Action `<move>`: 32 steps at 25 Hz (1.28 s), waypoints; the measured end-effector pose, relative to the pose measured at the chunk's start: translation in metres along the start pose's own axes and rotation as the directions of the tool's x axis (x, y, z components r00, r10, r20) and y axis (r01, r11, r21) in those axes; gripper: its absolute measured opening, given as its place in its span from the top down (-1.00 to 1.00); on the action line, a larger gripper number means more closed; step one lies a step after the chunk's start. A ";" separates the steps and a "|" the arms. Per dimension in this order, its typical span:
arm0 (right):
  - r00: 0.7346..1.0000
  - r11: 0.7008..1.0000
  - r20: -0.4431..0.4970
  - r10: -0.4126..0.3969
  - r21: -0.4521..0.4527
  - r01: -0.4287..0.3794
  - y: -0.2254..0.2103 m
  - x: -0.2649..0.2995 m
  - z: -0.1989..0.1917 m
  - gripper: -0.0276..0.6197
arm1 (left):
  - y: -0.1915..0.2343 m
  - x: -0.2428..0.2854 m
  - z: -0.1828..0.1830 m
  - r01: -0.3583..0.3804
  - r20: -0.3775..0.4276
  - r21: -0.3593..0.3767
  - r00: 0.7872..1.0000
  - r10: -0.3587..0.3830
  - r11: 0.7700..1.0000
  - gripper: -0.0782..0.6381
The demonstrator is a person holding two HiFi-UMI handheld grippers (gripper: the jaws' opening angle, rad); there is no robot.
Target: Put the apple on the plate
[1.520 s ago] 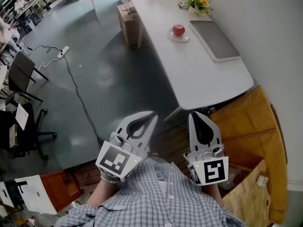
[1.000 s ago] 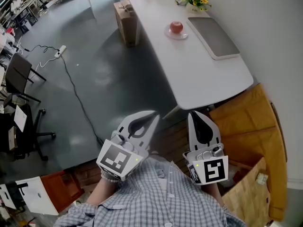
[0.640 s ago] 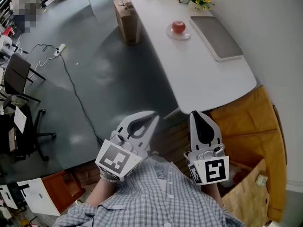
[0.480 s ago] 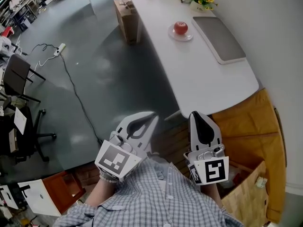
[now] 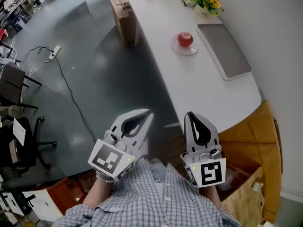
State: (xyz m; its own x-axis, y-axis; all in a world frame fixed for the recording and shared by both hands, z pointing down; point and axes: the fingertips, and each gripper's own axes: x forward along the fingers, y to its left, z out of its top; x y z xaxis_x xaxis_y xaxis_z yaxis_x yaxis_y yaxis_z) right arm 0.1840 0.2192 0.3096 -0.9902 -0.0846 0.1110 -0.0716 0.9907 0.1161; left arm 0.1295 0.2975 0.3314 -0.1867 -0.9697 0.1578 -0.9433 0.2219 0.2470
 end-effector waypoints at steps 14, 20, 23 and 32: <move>0.998 0.996 -0.024 -0.053 0.077 0.055 -0.010 0.140 0.068 0.84 | 0.136 0.012 0.088 -0.027 -0.079 0.009 0.996 0.028 1.000 0.76; 0.994 0.992 -0.049 -0.099 0.068 0.103 -0.019 0.152 0.078 0.84 | 0.163 0.012 0.102 -0.046 -0.070 0.028 0.996 0.048 0.999 0.76; 0.990 0.991 -0.062 -0.127 0.043 0.130 -0.031 0.152 0.080 0.84 | 0.168 0.021 0.111 -0.032 -0.053 0.025 0.998 0.034 0.999 0.76; 0.970 0.970 -0.055 -0.237 0.039 0.239 -0.094 0.172 0.075 0.84 | 0.172 0.090 0.131 0.062 -0.080 0.081 0.995 -0.055 0.995 0.76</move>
State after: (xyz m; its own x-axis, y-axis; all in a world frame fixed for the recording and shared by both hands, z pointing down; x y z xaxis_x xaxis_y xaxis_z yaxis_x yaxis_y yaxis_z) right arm 0.0119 0.1196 0.2439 -0.9370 -0.3225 0.1342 -0.3108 0.9451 0.1011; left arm -0.0851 0.2345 0.2631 -0.1115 -0.9691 0.2200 -0.9723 0.1522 0.1776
